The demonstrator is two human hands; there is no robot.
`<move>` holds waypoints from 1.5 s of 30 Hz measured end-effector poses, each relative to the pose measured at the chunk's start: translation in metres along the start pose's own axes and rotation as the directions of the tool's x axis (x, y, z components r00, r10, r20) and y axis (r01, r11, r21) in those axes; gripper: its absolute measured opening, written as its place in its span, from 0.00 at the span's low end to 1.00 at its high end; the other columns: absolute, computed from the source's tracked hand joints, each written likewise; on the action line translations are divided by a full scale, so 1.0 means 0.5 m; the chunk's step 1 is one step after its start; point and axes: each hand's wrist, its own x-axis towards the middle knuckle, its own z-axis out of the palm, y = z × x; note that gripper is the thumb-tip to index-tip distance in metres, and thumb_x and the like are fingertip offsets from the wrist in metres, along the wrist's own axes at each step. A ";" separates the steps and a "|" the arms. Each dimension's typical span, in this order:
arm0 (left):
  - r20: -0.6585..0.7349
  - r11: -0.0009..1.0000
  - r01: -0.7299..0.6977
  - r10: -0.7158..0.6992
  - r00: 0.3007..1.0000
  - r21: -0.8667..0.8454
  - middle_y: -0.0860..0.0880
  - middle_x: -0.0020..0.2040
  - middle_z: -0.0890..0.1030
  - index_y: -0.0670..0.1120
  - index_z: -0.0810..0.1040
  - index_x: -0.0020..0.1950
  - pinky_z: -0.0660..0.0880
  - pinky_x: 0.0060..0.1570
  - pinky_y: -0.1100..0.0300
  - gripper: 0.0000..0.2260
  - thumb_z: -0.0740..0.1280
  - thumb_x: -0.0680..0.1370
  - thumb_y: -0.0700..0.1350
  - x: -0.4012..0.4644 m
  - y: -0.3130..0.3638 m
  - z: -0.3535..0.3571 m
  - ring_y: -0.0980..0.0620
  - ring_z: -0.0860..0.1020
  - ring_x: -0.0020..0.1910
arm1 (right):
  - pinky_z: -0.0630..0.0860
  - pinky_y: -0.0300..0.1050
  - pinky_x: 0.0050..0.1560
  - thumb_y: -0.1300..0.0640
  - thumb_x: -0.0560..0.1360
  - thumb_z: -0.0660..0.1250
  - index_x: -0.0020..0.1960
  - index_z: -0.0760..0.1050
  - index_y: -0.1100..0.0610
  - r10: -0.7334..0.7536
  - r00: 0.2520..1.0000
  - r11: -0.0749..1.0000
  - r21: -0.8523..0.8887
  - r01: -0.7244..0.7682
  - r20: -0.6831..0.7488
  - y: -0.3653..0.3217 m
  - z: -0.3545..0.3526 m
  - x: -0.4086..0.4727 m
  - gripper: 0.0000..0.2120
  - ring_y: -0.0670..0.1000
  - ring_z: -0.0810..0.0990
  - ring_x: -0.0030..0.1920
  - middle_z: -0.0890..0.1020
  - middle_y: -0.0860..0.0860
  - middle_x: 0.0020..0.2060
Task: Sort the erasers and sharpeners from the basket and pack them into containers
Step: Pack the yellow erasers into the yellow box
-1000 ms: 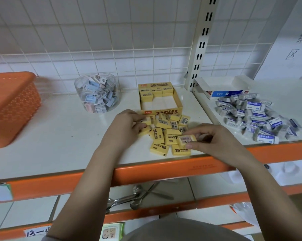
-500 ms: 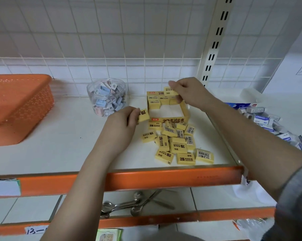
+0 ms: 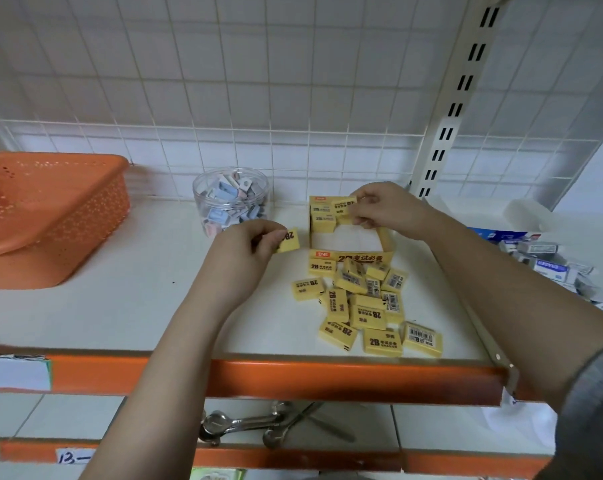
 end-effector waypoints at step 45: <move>0.066 0.960 0.104 -0.090 0.994 -0.261 0.43 0.41 0.81 0.63 0.77 0.46 0.70 0.43 0.64 0.18 0.70 0.74 0.36 0.028 -0.029 0.034 0.51 0.73 0.39 | 0.68 0.38 0.50 0.60 0.75 0.68 0.59 0.78 0.61 -0.054 0.980 0.921 -0.388 -0.025 -0.190 0.065 0.044 0.041 0.13 0.52 0.77 0.55 0.79 0.55 0.54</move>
